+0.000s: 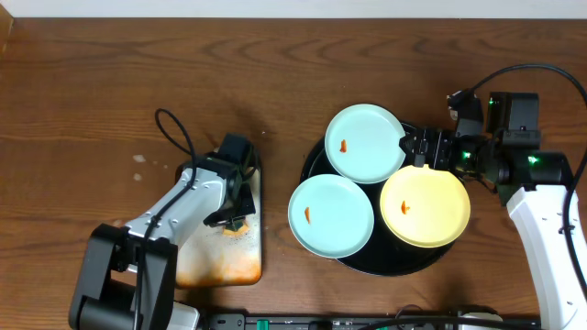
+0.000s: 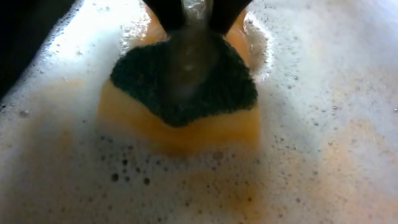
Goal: Clean dirty plates on tray and stack at the side
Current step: 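Rub the sponge in the soapy dish with the left gripper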
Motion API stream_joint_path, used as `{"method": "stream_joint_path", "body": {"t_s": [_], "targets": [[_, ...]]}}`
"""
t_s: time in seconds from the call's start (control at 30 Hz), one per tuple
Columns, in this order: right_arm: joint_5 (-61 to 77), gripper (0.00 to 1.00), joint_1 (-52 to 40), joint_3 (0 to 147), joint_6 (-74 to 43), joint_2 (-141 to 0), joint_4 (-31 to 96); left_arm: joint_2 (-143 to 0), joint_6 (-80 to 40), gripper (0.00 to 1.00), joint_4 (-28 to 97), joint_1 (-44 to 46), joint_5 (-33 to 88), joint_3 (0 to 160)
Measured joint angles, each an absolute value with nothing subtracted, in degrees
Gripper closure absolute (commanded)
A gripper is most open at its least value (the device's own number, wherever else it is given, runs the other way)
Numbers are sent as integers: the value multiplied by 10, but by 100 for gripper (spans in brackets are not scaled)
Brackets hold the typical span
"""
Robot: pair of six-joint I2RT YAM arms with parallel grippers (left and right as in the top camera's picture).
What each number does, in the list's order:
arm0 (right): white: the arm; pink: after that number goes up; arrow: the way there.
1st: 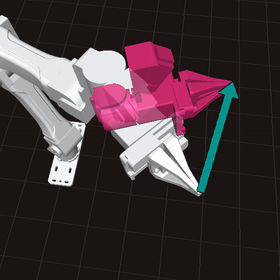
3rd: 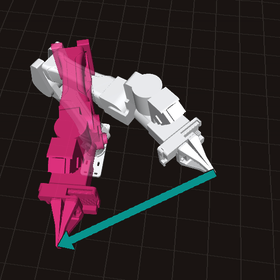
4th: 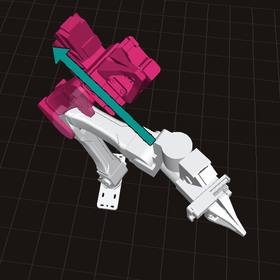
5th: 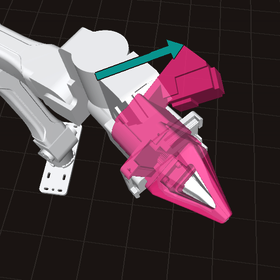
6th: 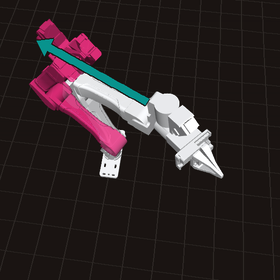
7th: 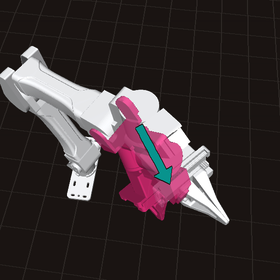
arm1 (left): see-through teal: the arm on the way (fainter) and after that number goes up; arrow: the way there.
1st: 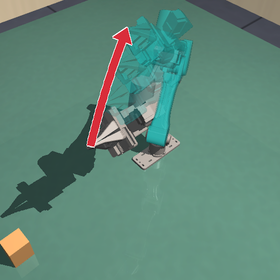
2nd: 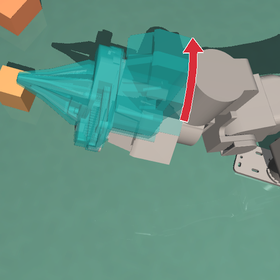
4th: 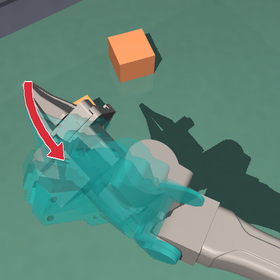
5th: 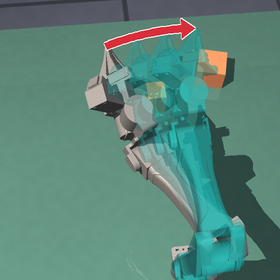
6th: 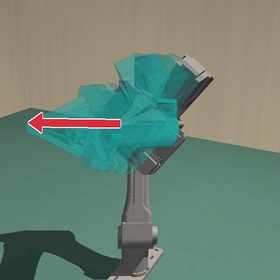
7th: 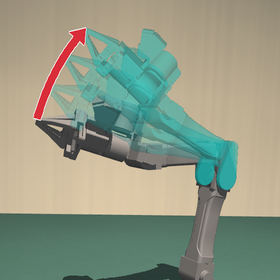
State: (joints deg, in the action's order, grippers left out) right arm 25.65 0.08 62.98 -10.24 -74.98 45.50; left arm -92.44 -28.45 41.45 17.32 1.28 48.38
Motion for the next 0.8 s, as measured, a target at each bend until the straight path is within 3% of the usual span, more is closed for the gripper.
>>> {"method": "stream_joint_path", "body": {"t_s": [0.37, 0.6, 0.8], "targets": [[256, 10, 1, 630, -102, -750, 447, -893, -191, 93, 510, 173, 13, 555], [256, 10, 1, 630, -102, -750, 446, -864, -181, 93, 502, 173, 13, 573], [256, 10, 1, 630, -103, -750, 447, -873, -217, 92, 435, 173, -1, 500]]}}
